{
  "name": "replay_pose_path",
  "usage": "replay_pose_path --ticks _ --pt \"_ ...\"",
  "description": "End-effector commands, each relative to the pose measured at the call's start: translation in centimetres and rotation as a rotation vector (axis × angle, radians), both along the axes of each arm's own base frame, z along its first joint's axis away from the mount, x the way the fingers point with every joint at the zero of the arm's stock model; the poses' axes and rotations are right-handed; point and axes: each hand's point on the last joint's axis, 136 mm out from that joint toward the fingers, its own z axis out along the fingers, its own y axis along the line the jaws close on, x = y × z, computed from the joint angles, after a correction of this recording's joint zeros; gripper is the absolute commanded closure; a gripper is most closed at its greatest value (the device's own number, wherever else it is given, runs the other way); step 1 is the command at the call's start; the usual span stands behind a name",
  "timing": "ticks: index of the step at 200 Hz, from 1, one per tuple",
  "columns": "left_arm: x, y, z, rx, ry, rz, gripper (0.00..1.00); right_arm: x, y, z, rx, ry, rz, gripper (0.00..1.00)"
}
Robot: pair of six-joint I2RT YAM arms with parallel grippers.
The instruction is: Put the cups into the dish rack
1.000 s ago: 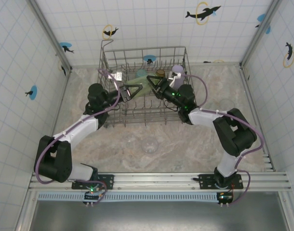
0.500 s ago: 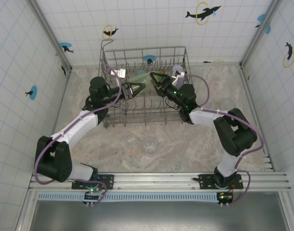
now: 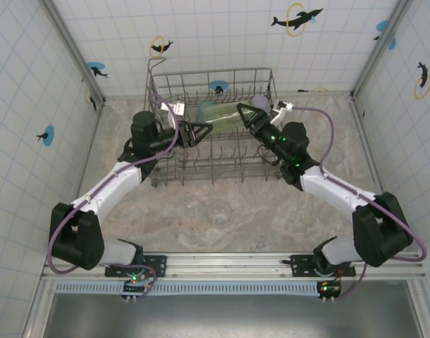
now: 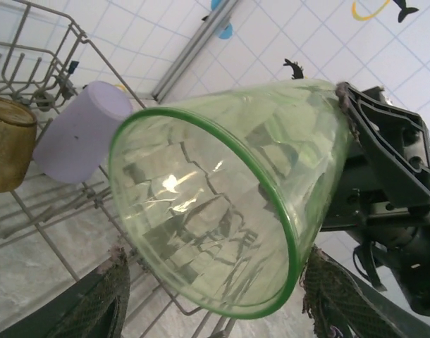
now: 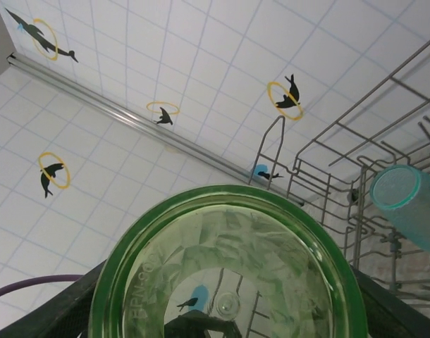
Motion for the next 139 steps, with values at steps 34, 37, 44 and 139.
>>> replay_pose_path --ticks 34,37,44,139 --pt "1.4 2.0 3.1 0.057 -0.054 0.177 0.20 0.2 -0.3 -0.6 -0.120 -0.052 -0.027 0.64" --pt "1.5 2.3 3.1 0.066 -0.056 0.194 0.19 0.3 -0.2 -0.7 -0.126 -0.050 -0.026 0.63" --pt "1.7 2.9 3.1 0.090 -0.060 0.232 0.17 0.6 -0.1 -1.1 -0.142 -0.042 -0.025 0.63" --pt "5.3 11.8 2.9 0.272 -0.050 0.565 0.03 2.0 3.5 -4.1 -0.442 -0.087 -0.024 0.63"
